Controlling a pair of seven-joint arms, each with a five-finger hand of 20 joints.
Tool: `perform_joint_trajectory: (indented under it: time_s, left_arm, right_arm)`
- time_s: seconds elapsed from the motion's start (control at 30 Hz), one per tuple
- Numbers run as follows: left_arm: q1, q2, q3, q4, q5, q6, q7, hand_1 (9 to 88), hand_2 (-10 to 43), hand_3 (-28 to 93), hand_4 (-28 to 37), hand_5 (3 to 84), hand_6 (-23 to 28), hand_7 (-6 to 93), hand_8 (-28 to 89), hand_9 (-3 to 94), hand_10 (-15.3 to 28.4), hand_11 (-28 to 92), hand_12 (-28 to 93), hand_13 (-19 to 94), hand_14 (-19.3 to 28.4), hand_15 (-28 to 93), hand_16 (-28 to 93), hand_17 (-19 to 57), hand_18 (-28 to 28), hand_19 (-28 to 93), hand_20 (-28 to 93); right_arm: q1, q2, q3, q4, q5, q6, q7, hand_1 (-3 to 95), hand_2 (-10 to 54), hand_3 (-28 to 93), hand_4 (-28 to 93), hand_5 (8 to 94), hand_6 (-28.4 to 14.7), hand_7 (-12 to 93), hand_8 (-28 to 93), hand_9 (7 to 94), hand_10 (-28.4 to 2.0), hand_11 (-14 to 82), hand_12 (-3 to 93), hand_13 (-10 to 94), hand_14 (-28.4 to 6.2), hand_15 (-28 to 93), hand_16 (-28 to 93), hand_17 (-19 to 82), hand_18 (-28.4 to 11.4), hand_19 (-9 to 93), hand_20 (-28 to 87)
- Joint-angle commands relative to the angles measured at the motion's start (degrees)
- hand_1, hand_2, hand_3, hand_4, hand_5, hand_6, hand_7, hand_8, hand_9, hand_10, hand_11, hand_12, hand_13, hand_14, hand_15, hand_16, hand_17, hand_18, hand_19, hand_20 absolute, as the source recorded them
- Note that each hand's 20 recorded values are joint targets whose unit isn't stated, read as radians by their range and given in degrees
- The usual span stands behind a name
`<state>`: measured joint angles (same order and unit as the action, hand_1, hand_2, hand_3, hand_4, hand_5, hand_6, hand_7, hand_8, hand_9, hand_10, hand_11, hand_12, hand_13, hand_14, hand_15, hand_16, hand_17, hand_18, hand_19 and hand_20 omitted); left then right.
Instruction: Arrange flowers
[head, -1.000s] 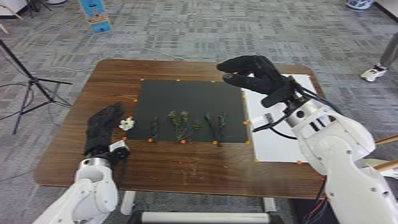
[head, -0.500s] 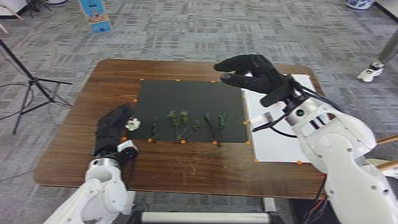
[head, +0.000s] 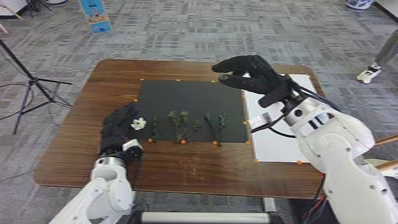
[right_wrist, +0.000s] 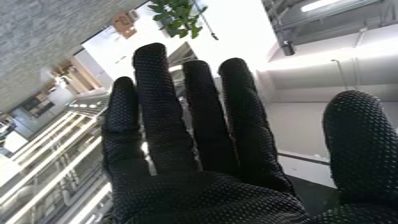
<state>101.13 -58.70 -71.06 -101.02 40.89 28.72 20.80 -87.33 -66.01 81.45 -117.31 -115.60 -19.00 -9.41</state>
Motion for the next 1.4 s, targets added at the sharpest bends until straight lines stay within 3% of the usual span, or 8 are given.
perform_joint_trajectory:
  time_s: [0.03, 0.2, 0.43, 0.53, 0.73, 0.87, 1.03, 1.4]
  left_arm:
    - [0.7, 0.35, -2.84, -3.76, 0.23, -0.45, 2.19, 29.3, 14.8, 74, -27.2, 49.4, 2.9, 18.4, -9, 50.8, 13.0, 21, 11, 40, 11.5, 12, -4, 15.1, 6.2, 4, 19]
    - [1.1, 0.99, -4.4, -5.38, 2.78, -0.36, 2.42, 29.1, 14.8, 74, -27.4, 49.4, 2.8, 18.5, -9, 50.9, 13.0, 21, 11, 40, 11.5, 12, -4, 15.0, 6.2, 4, 19]
    - [9.4, 7.5, -14.24, -7.41, 21.46, -1.01, -6.28, 28.8, 14.0, 74, -27.4, 49.3, 2.7, 18.6, -9, 50.8, 13.0, 21, 11, 39, 11.7, 12, -4, 13.9, 6.2, 4, 19]
    - [14.5, 8.75, -20.16, -9.61, 25.15, -1.42, -8.12, 28.5, 9.0, 74, -26.3, 48.9, 2.6, 18.8, -9, 50.1, 12.6, 21, 11, 38, 12.1, 12, -3, 12.1, 7.2, 5, 19]
    - [24.4, 8.94, -32.02, -12.76, 39.37, -4.81, -11.91, 27.4, -7.6, 73, -22.0, 44.7, 1.5, 18.5, -9, 46.7, 11.4, 19, 11, 33, 12.0, 10, -1, 7.0, 8.9, 5, 16]
    - [28.2, 8.96, -35.43, -14.06, 36.09, -5.58, -11.73, 26.7, -9.5, 71, -22.5, 43.0, 1.4, 17.5, -9, 44.4, 11.0, 18, 12, 31, 11.2, 9, -1, 5.3, 8.4, 3, 15]
    - [28.2, 8.57, -35.0, -14.28, 34.17, -5.28, -11.25, 26.4, -9.5, 71, -23.2, 43.3, 1.6, 17.1, -9, 44.0, 10.9, 17, 12, 30, 11.1, 9, -1, 5.1, 8.5, 2, 15]
    - [26.3, 9.0, -33.16, -13.98, 33.76, -7.05, -11.63, 25.2, -9.5, 72, -23.1, 45.1, 2.1, 16.8, -9, 44.9, 11.2, 18, 12, 32, 11.5, 9, 0, 5.4, 9.1, 3, 15]
  right_arm:
    - [-0.8, -0.5, 0.4, -0.4, -0.6, -0.8, -0.4, 19.2, 14.1, 61, -17, 49.6, -3.1, 18, -11, 51.7, -14.5, 8.0, 13.9, 44, -18.9, 37, 27, 10, -21.9, 55, 50]
    - [-1.1, -0.4, 0.2, -0.6, -0.9, -0.8, -0.3, 19.1, 13.9, 61, -17, 49.6, -3.0, 18, -11, 51.8, -14.5, 8.1, 13.9, 44, -19.0, 37, 27, 10, -21.9, 55, 50]
    - [-5.1, 2.3, 2.3, -2.0, -1.2, 2.8, 2.2, 19.4, 12.7, 61, -16, 49.6, -3.0, 18, -11, 52.6, -14.4, 8.4, 13.9, 44, -18.8, 38, 27, 11, -22.1, 55, 50]
    - [-8.5, 4.3, 3.9, -2.4, -2.3, 6.7, 3.8, 20.7, 9.2, 62, -16, 49.6, -3.1, 18, -11, 54.2, -14.2, 9.0, 14.0, 46, -18.7, 38, 27, 12, -22.3, 56, 50]
    - [-12.1, 8.4, 5.3, 1.0, -13.8, 16.9, 8.7, 22.9, -4.0, 63, -16, 54.7, -3.1, 21, -10, 64.2, -15.3, 15.2, 18.2, 53, -17.8, 46, 30, 18, -24.1, 63, 55]
    - [-10.6, 12.5, 3.4, 6.9, -20.7, 22.7, 12.3, 21.5, -9.4, 63, -21, 61.6, -3.3, 25, -7, 71.4, -15.8, 26.5, 24.9, 62, -16.8, 56, 34, 26, -25.1, 72, 62]
    - [-7.2, 17.9, -0.5, 14.2, -27.5, 28.9, 13.8, 20.5, -9.5, 59, -24, 68.9, -2.8, 30, -6, 77.1, -14.5, 37.5, 29.9, 68, -15.9, 64, 38, 32, -26.8, 81, 66]
    - [-1.0, 22.0, -5.6, 22.8, -33.4, 31.5, 18.6, 28.2, -9.5, 61, -25, 67.6, -1.2, 31, -7, 80.6, -11.5, 50.0, 34.9, 75, -12.8, 75, 43, 40, -27.0, 91, 67]
